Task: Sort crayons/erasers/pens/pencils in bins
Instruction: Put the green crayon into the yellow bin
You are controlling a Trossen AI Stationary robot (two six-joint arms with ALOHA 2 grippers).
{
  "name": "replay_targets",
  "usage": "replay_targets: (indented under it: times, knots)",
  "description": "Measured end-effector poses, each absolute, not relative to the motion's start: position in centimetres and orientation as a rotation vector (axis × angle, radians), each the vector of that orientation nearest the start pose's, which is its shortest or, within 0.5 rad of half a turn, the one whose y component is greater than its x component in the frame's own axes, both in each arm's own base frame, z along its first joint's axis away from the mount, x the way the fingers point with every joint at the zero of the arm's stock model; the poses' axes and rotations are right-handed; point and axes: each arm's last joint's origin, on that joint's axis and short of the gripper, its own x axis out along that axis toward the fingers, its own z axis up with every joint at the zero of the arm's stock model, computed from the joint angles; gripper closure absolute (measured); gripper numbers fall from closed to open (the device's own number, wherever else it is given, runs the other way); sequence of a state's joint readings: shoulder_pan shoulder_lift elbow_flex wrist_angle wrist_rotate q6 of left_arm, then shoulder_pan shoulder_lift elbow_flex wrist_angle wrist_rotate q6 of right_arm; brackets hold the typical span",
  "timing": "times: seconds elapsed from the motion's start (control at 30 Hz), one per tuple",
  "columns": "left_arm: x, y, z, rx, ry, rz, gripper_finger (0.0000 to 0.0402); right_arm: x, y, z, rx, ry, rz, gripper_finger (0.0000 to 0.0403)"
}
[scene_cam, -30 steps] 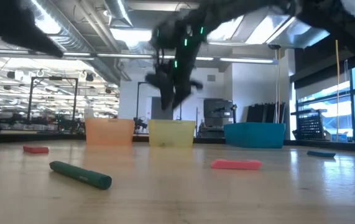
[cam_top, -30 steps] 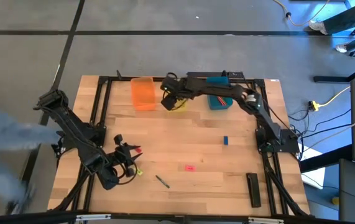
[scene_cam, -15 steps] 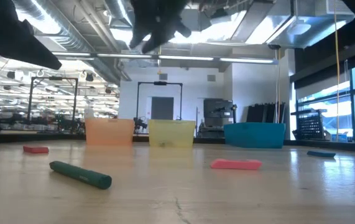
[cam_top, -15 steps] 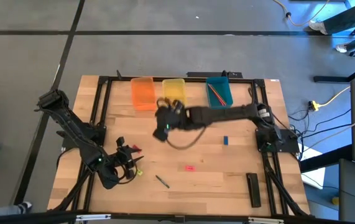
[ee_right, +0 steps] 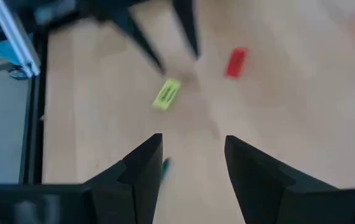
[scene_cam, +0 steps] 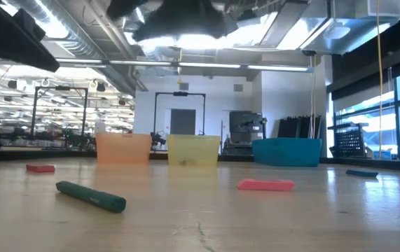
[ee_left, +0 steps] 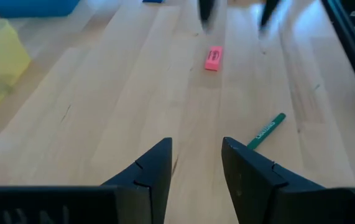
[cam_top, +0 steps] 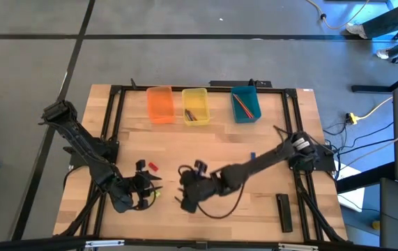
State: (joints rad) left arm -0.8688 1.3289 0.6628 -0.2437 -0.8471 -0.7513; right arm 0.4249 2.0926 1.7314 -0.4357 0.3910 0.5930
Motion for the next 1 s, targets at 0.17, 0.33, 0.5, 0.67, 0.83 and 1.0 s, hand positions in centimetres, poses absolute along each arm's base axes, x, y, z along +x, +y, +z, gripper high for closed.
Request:
replay_targets:
  times: [0.17, 0.33, 0.5, 0.67, 0.83, 1.0]
  knots:
    - [17.2, -16.9, 18.7, -0.024, 0.546, 0.19, 0.0269, 41.8, 19.9, 19.0, 0.279, 0.638, -0.124, 0.0225]
    - [17.4, -16.7, 18.7, -0.018, 0.544, 0.202, 0.0269, 41.7, 20.8, 16.1, 0.329, 0.644, -0.132, 0.0225]
    - [17.6, -16.5, 18.7, -0.023, 0.544, 0.217, 0.0269, 43.1, 23.4, 13.5, 0.317, 0.723, -0.13, 0.0225]
    - [17.6, -16.6, 18.8, -0.044, 0.538, 0.216, 0.0269, 43.9, 24.4, 12.8, 0.208, 0.804, -0.306, 0.0225]
    - [17.4, -16.8, 18.8, -0.049, 0.537, 0.208, 0.0269, 44.7, 25.0, 12.6, 0.191, 0.872, -0.325, 0.0225]
    - [17.4, -16.8, 18.7, -0.048, 0.537, 0.212, 0.0269, 45.0, 25.3, 11.7, 0.224, 0.904, -0.307, 0.0226]
